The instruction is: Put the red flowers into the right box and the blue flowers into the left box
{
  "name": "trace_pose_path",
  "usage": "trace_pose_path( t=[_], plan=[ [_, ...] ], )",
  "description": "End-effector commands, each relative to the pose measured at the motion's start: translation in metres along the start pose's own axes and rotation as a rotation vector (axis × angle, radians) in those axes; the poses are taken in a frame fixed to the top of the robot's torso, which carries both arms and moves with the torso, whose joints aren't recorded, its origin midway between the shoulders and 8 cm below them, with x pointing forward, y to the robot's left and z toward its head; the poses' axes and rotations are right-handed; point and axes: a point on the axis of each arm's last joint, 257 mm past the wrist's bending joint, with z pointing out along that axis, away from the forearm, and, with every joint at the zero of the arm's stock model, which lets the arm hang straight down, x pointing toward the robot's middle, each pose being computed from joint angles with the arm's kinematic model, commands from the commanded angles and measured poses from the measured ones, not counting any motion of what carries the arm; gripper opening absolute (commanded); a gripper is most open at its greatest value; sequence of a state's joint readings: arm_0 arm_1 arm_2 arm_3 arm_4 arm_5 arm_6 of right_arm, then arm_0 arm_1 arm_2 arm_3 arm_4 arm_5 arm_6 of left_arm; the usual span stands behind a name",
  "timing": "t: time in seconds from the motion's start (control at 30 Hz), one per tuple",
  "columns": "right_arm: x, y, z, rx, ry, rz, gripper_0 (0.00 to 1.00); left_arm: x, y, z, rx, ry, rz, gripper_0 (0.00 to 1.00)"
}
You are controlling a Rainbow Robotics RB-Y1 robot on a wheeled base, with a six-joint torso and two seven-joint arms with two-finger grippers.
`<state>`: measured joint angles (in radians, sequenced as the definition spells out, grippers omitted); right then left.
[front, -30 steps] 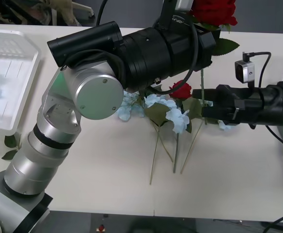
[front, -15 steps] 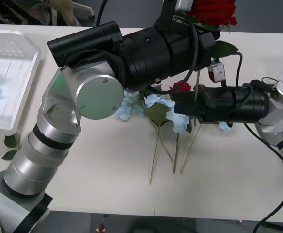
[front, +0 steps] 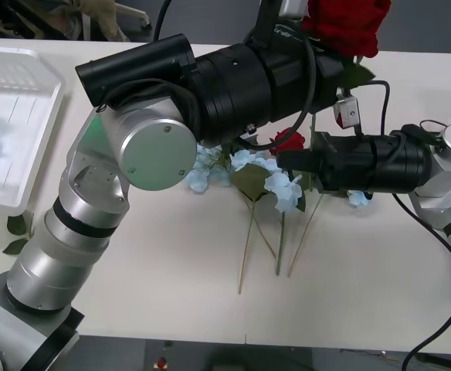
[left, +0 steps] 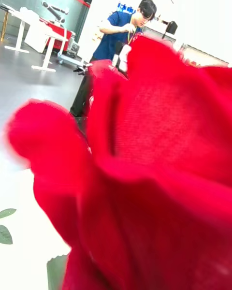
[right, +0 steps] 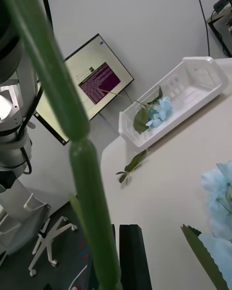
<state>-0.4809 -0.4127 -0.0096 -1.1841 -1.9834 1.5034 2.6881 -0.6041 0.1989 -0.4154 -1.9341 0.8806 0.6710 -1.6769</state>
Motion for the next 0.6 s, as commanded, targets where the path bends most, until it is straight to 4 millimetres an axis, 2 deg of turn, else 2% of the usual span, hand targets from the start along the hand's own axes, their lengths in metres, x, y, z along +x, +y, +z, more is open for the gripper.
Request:
trace_pose_path(
  t=[0.03, 0.37, 0.5, 0.6],
  plan=[
    [-0.026, 0.005, 0.008, -0.015, -0.002, -0.088, 0.00, -0.026, -0.009, 0.002, 0.017, -0.041, 0.067, 1.00],
    [-0.030, 0.002, 0.003, -0.001, 0.000, -0.101, 0.00, -0.026, -0.009, 0.002, 0.017, -0.041, 0.067, 1.00],
    [-0.031, -0.005, -0.006, 0.028, 0.019, -0.116, 0.00, -0.026, -0.009, 0.002, 0.017, -0.041, 0.067, 1.00],
    [-0.029, -0.012, -0.021, 0.062, 0.070, -0.144, 0.00, -0.026, -0.009, 0.002, 0.017, -0.041, 0.067, 1.00]
  ],
)
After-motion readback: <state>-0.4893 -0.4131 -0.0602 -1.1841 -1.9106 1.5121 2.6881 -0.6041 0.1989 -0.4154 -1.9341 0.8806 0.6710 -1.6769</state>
